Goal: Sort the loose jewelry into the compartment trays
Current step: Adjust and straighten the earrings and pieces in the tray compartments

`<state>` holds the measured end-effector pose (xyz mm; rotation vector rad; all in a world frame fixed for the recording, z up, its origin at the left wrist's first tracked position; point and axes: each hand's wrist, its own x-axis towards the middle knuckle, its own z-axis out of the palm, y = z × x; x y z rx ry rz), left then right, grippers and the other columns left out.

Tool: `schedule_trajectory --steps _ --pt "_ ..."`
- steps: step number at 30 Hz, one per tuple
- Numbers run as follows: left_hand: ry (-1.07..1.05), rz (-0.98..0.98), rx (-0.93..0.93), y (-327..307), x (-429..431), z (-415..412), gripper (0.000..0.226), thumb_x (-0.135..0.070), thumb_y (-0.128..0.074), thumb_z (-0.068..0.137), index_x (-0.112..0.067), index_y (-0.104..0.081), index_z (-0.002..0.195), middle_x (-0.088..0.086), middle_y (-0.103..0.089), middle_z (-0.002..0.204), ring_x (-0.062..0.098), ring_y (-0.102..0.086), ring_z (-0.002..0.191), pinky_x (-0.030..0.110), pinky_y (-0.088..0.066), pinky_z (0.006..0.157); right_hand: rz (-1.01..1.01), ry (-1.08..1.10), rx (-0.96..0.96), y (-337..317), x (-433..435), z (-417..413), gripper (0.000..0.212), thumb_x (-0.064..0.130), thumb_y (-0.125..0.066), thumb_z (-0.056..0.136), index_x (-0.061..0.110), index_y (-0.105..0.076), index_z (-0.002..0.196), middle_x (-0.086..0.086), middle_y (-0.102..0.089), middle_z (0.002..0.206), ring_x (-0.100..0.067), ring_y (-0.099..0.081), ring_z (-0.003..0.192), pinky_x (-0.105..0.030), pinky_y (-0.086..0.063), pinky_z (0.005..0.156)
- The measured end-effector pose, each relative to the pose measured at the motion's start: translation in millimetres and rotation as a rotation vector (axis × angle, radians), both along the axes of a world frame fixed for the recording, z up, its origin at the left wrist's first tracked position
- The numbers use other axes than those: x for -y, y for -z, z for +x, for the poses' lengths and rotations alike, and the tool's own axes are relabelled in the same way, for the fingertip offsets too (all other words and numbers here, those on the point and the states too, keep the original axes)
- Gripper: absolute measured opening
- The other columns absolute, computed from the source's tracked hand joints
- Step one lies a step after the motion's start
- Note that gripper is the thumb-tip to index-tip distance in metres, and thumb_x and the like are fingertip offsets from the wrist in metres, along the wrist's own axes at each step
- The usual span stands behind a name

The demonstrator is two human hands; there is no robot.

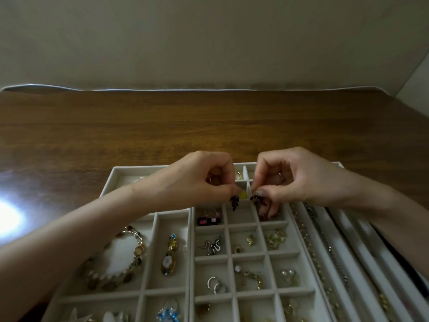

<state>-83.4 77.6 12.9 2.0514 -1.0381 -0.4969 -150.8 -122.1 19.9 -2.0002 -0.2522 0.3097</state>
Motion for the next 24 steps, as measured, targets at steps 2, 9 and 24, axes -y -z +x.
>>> schedule_trajectory --steps 2,9,24 --pt "-0.002 -0.011 -0.006 0.9 0.3 0.0 0.010 -0.021 -0.067 0.081 -0.014 -0.060 0.079 0.008 -0.066 0.074 0.022 -0.060 0.063 0.036 -0.051 0.060 0.012 0.001 0.014 1.1 0.6 0.4 0.009 -0.005 -0.063 0.082 0.002 -0.063 0.086 -0.014 -0.069 0.081 -0.024 -0.071 0.070 -0.032 -0.059 0.062" --pt "0.027 -0.081 -0.023 4.4 -0.4 2.8 0.010 -0.012 -0.064 0.084 -0.019 -0.059 0.088 0.001 -0.065 0.077 0.010 -0.056 0.064 0.028 -0.049 0.062 -0.071 -0.009 0.146 2.0 2.1 3.2 0.016 0.005 -0.069 0.079 0.017 -0.069 0.090 0.000 -0.071 0.088 -0.025 -0.065 0.068 -0.028 -0.053 0.062" --pt "0.054 -0.026 0.042 -1.0 -1.3 6.1 0.028 -0.045 -0.059 0.070 -0.022 -0.068 0.082 -0.006 -0.064 0.072 0.003 -0.052 0.057 0.019 -0.043 0.055 -0.034 -0.026 0.139 3.3 5.6 3.4 0.025 -0.004 -0.067 0.079 0.015 -0.068 0.095 -0.005 -0.068 0.096 -0.022 -0.068 0.090 -0.035 -0.057 0.080"
